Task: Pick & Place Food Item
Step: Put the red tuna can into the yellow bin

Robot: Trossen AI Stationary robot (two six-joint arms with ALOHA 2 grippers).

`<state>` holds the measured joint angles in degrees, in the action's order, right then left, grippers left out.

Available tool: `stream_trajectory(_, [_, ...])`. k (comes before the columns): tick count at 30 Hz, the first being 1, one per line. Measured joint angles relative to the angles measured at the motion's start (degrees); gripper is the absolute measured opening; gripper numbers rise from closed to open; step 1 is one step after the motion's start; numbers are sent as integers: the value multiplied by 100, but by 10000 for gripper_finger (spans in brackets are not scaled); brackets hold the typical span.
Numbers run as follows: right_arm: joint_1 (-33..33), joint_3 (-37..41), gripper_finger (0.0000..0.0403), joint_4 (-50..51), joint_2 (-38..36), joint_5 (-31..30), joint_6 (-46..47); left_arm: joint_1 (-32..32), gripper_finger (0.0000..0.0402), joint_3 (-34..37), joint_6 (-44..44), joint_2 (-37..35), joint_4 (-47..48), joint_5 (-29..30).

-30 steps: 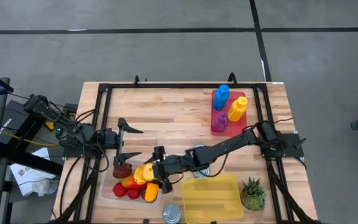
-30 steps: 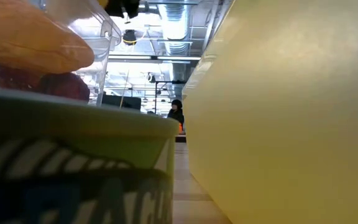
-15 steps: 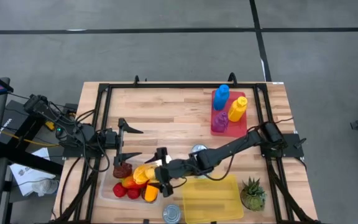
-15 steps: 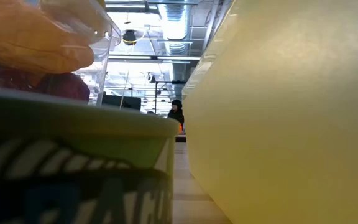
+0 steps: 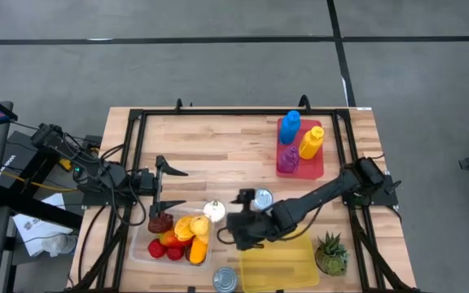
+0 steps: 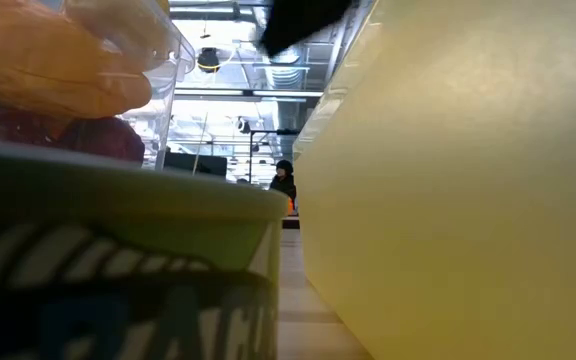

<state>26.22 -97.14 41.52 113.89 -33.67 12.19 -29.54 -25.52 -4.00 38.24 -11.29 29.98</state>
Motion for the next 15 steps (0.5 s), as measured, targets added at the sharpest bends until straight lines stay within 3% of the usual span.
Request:
stream_trajectory(7, [-163, 243, 324, 1960, -5, 346, 1099, 0, 374, 0, 40, 13, 0, 0])
stream_trajectory(15, [-592, 740, 311, 1749, -4, 1416, 1033, 0, 374, 0, 40, 13, 0, 0])
